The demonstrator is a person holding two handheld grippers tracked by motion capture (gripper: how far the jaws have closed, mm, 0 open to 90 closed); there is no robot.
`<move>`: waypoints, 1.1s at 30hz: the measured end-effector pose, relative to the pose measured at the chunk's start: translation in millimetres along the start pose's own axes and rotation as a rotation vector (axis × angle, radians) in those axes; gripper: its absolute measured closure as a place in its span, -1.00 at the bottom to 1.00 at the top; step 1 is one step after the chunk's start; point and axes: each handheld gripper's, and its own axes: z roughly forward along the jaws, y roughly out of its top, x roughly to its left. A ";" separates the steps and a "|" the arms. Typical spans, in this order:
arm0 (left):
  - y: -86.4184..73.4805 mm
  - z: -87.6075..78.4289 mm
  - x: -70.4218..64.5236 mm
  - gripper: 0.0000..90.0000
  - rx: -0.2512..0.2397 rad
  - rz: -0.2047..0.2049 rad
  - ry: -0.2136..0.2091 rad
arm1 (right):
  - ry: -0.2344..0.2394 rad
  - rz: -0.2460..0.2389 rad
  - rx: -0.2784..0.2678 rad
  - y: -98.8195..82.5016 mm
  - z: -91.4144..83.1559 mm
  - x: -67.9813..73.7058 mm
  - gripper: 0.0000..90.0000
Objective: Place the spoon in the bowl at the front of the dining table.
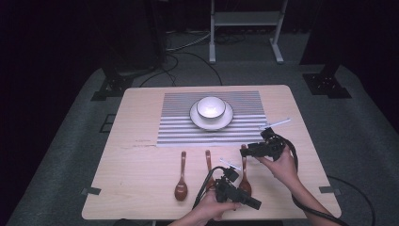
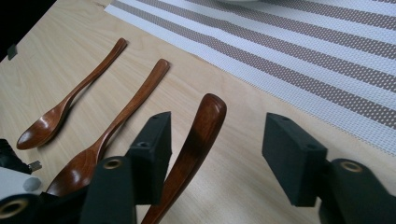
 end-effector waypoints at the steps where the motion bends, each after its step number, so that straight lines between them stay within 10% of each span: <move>1: -0.1 0.1 -0.2 -0.86 -0.001 -0.002 0.000 | 0.000 0.003 0.003 0.0 0.7 0.2 -0.02; 18: -0.2 -2.5 -3.0 -0.86 -0.018 0.027 0.003 | 0.092 0.075 0.017 3.7 0.4 -8.6 0.76; 33: 8.1 -33.4 -5.6 -0.86 -0.106 0.054 0.035 | 0.187 0.137 0.031 22.1 -10.4 -13.6 0.85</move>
